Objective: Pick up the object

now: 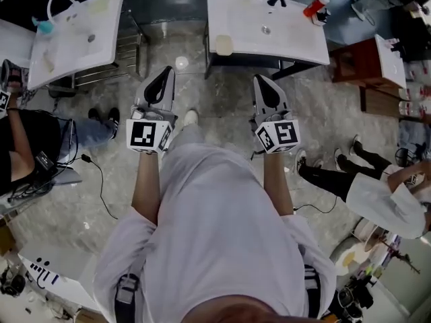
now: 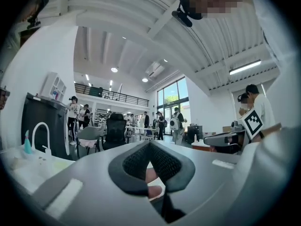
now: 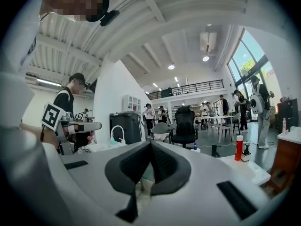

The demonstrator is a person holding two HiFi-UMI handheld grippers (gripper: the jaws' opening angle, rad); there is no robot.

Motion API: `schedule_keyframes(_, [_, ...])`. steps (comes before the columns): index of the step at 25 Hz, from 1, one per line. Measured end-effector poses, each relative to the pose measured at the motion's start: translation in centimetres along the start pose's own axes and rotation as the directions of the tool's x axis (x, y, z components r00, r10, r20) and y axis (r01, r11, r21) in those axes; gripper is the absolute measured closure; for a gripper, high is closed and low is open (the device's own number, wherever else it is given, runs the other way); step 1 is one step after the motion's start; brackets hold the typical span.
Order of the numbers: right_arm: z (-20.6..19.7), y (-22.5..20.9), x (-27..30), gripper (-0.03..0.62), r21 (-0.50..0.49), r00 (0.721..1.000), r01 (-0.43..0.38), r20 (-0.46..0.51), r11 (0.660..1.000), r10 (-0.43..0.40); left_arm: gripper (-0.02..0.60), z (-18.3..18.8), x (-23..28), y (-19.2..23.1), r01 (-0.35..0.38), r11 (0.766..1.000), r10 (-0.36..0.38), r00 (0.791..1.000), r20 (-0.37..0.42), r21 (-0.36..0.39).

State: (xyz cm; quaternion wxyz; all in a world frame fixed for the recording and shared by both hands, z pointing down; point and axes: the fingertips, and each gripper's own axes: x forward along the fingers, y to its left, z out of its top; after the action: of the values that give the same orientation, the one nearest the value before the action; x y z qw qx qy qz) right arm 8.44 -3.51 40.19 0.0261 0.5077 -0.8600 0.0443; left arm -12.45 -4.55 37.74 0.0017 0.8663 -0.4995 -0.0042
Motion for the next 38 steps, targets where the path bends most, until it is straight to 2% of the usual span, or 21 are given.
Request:
schedule_keyframes(4, [-0.3, -1.5, 3.4, 0.592, 0.003, 0.999, 0.045, -0.023, 0.999, -0.045, 0.583, -0.7, 3.5, 2.2, 0.046, 0.999, -0.046, 0.999, -0.006, -0.016])
schedule_keyframes(12, [-0.7, -4.2, 6.9, 0.592, -0.002, 0.996, 0.071, -0.051, 0.997, -0.071, 0.583, -2.5, 7.4, 3.7, 0.065, 0.996, -0.068, 0.996, -0.049, -0.060])
schedule_keyframes(24, [-3.2, -6.4, 10.8, 0.587, -0.053, 0.993, -0.003, -0.115, 0.999, -0.003, 0.583, -3.6, 9.2, 5.0, -0.017, 0.997, 0.009, 0.995, -0.096, -0.075])
schedule_keyframes(28, [-4.7, -7.1, 12.0, 0.532, -0.076, 0.987, -0.036, -0.161, 0.996, 0.023, 0.583, -3.9, 9.5, 5.6, -0.040, 0.997, 0.033, 0.994, -0.101, -0.070])
schedule_keyframes(33, [-7.7, -7.2, 13.6, 0.495, -0.152, 0.965, -0.110, -0.254, 0.982, 0.069, 0.583, -4.1, 9.3, 6.5, -0.089, 0.994, 0.081, 0.991, -0.105, -0.070])
schedule_keyframes(38, [-11.5, -6.8, 15.1, 0.480, -0.233, 0.924, -0.214, -0.363, 0.949, 0.120, 0.583, -4.7, 8.0, 7.7, -0.158, 0.985, 0.148, 0.982, -0.120, -0.076])
